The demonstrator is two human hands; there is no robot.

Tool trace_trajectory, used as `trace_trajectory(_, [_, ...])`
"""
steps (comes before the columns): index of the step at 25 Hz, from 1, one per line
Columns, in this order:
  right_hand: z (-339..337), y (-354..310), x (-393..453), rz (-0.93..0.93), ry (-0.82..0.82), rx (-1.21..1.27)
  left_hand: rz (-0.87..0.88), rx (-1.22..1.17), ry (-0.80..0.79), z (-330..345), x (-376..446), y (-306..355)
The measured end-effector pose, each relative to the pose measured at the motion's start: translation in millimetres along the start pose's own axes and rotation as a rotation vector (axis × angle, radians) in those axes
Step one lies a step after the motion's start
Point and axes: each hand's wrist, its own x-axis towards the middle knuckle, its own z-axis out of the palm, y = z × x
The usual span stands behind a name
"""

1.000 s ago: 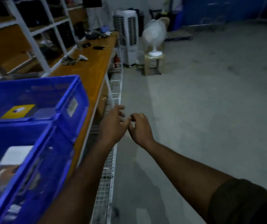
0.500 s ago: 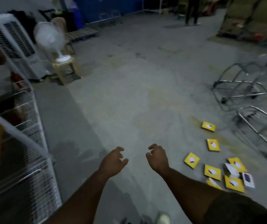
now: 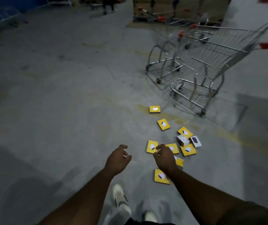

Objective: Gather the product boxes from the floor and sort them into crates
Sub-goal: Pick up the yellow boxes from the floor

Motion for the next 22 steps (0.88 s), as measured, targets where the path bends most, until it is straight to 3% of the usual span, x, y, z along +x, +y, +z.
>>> trace_trajectory(7, [-6.8,-31.6,80.4,0.102,0.093,-0.02,0.11,-0.027,-0.03,-14.5,116.1,31.6])
trace_trajectory(15, [21.5,-125.2,189.7,0.219,0.112,-0.007,0.145,0.052,-0.092,-101.3,260.4,6.2])
trace_trajectory(22, [35.5,-167.6,279.5,0.252,0.141,-0.04,0.235,0.108,-0.098,-151.1,373.9,30.8])
